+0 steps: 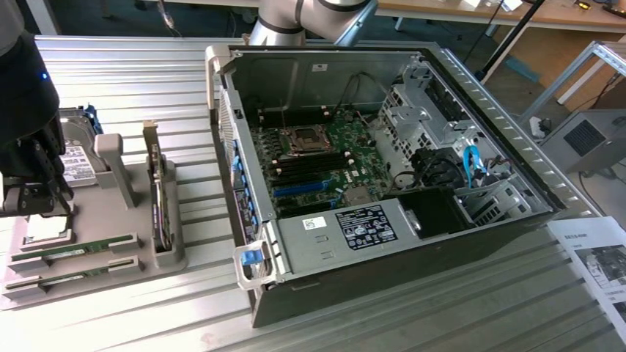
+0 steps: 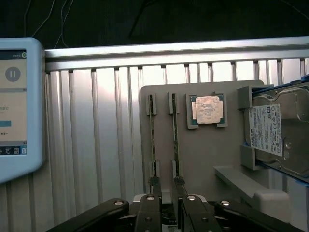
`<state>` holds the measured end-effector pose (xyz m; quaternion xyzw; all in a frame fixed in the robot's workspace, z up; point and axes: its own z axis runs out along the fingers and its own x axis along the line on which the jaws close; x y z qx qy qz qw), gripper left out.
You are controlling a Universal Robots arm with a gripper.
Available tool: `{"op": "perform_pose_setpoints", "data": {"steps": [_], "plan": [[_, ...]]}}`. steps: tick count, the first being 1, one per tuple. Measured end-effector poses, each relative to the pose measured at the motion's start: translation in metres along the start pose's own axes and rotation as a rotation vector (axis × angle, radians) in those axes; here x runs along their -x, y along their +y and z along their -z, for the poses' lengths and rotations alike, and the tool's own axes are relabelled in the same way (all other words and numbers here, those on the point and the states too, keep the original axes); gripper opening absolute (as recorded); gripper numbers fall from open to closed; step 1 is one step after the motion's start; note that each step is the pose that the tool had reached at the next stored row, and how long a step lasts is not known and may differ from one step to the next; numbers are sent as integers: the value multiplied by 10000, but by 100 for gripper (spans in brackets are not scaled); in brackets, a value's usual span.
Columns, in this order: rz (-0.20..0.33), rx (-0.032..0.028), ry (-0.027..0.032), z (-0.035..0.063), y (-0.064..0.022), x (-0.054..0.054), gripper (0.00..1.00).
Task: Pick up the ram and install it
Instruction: 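Pick up the ram and move it above insertion slot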
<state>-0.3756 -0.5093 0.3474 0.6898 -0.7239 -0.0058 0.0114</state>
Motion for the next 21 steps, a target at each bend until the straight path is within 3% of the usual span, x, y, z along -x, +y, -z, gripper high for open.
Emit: {"op": "perform_pose_setpoints", "data": {"steps": [21], "plan": [[1,0,0,-208,-6,-26,24]]}}
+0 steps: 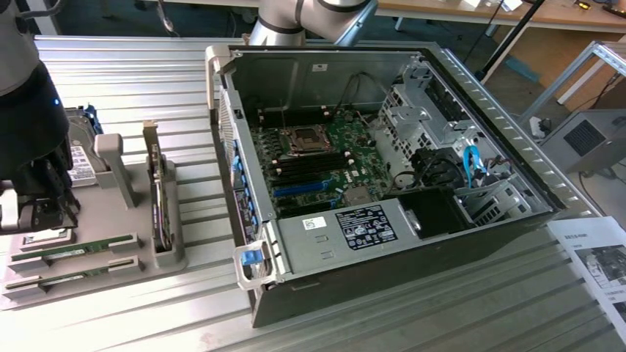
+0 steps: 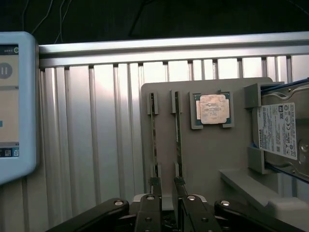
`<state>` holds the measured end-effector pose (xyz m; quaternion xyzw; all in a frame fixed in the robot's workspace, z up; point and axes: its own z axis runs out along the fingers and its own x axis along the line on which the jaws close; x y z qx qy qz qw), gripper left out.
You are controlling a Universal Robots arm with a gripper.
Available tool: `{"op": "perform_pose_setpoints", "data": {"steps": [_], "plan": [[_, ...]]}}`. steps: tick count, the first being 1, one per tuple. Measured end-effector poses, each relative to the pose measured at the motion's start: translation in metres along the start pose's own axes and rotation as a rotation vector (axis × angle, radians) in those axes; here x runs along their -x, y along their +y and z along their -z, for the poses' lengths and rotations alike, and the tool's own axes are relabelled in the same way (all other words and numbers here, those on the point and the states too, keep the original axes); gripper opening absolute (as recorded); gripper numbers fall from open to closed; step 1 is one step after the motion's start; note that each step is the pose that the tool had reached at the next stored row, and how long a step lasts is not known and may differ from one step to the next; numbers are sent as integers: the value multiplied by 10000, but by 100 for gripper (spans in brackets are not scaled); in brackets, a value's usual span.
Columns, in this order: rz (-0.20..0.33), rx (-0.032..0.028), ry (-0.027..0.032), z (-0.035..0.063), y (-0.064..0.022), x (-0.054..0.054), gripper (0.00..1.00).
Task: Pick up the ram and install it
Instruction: 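Pick up the ram and move it above insertion slot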
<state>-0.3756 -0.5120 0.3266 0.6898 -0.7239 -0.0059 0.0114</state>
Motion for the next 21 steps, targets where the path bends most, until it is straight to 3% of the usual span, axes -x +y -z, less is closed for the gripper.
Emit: {"op": "perform_pose_setpoints", "data": {"steps": [21], "plan": [[1,-1,3,-205,-5,-9,24]]}}
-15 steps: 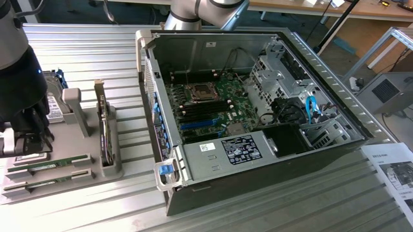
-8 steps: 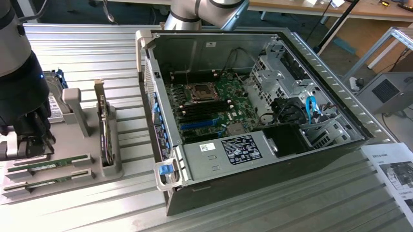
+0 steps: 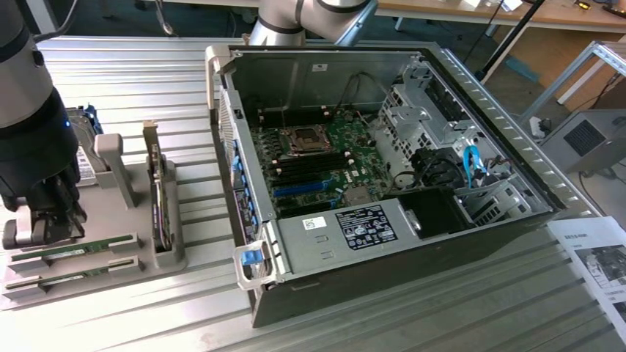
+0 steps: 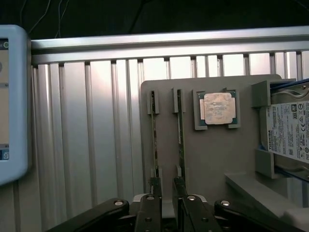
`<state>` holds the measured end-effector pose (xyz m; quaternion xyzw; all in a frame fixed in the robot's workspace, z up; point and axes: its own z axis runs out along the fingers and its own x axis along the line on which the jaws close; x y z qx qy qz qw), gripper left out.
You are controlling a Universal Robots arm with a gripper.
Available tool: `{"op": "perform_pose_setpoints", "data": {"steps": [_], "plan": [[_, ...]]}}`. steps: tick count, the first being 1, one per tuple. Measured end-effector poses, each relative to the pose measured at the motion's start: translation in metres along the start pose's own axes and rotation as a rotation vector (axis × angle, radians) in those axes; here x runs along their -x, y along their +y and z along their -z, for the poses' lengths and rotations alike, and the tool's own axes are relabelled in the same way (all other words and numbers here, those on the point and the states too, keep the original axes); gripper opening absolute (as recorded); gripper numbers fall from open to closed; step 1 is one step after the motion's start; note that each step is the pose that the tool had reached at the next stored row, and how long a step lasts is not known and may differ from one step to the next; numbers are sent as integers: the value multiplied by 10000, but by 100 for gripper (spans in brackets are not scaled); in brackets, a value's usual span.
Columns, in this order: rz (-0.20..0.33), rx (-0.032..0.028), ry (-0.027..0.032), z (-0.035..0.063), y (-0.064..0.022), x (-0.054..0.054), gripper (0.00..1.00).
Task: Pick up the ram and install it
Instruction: 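Pick up the ram and move it above insertion slot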
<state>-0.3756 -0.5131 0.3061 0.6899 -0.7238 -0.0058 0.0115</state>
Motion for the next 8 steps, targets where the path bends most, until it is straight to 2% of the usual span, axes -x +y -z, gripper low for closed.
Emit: {"op": "perform_pose_setpoints", "data": {"steps": [8], "plan": [[0,0,11,-71,-2,-2,24]]}}
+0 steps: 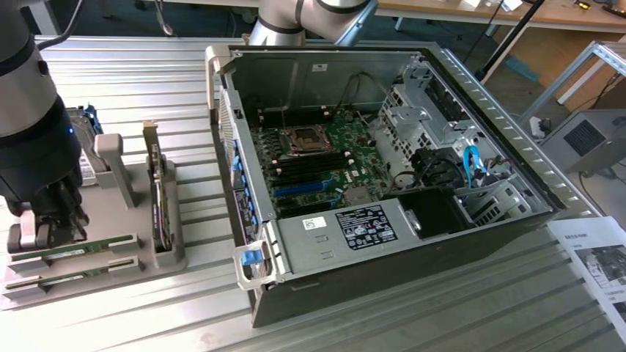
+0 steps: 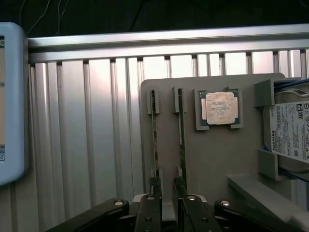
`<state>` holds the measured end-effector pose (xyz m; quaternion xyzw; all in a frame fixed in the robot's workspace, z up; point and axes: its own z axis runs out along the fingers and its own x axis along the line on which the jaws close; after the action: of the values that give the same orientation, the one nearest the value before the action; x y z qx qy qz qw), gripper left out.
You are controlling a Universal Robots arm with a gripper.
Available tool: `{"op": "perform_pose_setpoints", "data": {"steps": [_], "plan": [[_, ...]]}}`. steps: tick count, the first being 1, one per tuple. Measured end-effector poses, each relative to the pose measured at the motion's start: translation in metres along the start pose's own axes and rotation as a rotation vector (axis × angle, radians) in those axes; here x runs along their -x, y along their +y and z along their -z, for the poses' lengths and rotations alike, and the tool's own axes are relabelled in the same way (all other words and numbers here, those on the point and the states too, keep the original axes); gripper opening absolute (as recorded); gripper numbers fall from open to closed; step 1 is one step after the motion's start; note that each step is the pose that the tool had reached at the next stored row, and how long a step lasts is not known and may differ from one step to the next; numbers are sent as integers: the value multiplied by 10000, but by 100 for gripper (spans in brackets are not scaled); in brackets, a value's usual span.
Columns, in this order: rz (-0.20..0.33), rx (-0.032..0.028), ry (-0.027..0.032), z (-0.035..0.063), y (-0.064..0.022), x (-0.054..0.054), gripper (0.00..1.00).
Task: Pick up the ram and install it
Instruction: 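Pick up the ram and move it above insertion slot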
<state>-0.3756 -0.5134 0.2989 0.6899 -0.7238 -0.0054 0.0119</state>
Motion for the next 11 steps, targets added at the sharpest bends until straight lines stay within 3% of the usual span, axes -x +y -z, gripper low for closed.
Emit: {"op": "perform_pose_setpoints", "data": {"steps": [11], "plan": [[0,-1,13,-92,-2,-3,24]]}}
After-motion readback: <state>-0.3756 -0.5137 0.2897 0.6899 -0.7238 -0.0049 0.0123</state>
